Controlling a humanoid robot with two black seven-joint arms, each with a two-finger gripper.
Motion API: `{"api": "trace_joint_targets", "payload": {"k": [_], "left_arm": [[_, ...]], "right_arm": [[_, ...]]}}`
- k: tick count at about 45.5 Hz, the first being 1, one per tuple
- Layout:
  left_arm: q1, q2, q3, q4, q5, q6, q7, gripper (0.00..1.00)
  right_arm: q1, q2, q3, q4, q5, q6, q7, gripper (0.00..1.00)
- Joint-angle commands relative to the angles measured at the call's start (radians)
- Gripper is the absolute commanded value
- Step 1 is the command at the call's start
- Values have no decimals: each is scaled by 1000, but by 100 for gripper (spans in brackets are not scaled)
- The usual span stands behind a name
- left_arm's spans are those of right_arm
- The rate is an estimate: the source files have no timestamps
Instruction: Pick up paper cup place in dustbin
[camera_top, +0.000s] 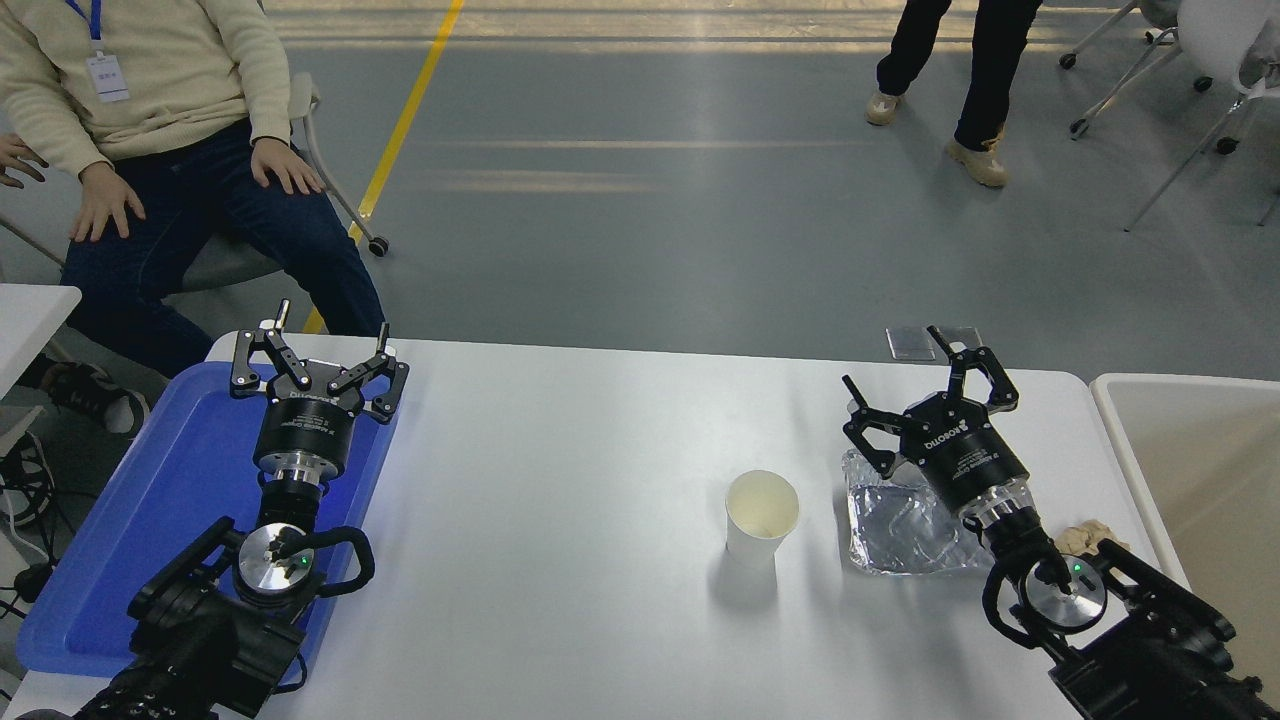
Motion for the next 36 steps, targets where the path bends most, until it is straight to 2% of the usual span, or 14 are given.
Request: {"api": "trace_joint_targets", "payload": {"k": [1, 36], "left_arm": [[0, 0, 0, 0, 0, 0, 0, 100], [0, 3, 3, 0, -2, 0, -3, 100]], "right_arm": [[-1, 0, 0, 0, 1, 0, 0, 100], [6, -6, 0, 14, -9, 3, -6, 100]]}}
